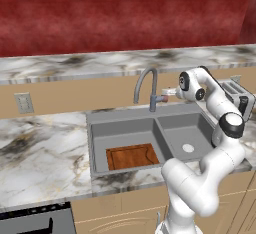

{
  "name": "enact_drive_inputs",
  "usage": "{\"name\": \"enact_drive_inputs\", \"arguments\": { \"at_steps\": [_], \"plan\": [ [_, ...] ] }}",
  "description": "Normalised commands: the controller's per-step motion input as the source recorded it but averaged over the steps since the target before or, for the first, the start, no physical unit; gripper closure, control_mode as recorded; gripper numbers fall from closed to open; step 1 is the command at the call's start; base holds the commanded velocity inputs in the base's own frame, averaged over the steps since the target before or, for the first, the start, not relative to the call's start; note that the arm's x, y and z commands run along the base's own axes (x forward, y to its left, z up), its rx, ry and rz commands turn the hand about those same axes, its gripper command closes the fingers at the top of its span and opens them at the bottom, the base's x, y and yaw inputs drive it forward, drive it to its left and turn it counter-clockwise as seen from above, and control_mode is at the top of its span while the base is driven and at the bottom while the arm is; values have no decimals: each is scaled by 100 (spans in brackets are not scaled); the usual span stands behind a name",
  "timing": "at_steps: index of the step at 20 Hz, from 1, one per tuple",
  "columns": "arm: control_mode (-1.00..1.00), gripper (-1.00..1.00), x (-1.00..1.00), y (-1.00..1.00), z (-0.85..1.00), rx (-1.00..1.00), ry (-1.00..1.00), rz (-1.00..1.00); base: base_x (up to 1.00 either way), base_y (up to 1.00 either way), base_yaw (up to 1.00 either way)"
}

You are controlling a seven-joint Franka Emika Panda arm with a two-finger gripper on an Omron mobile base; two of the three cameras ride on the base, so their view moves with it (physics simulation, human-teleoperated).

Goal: Turn on the sink faucet with hot water and rinse the cutting board for ten seconds, then turn off the faucet. Push the cutting board to reach the water if necessary.

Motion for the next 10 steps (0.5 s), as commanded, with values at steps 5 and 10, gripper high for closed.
{"name": "enact_drive_inputs", "arguments": {
  "at_steps": [5,10],
  "plan": [
    [-100,-100,-6,-10,0,0,0,0,0,0,0],
    [-100,-100,-26,-11,0,0,0,0,0,0,0]
  ]
}}
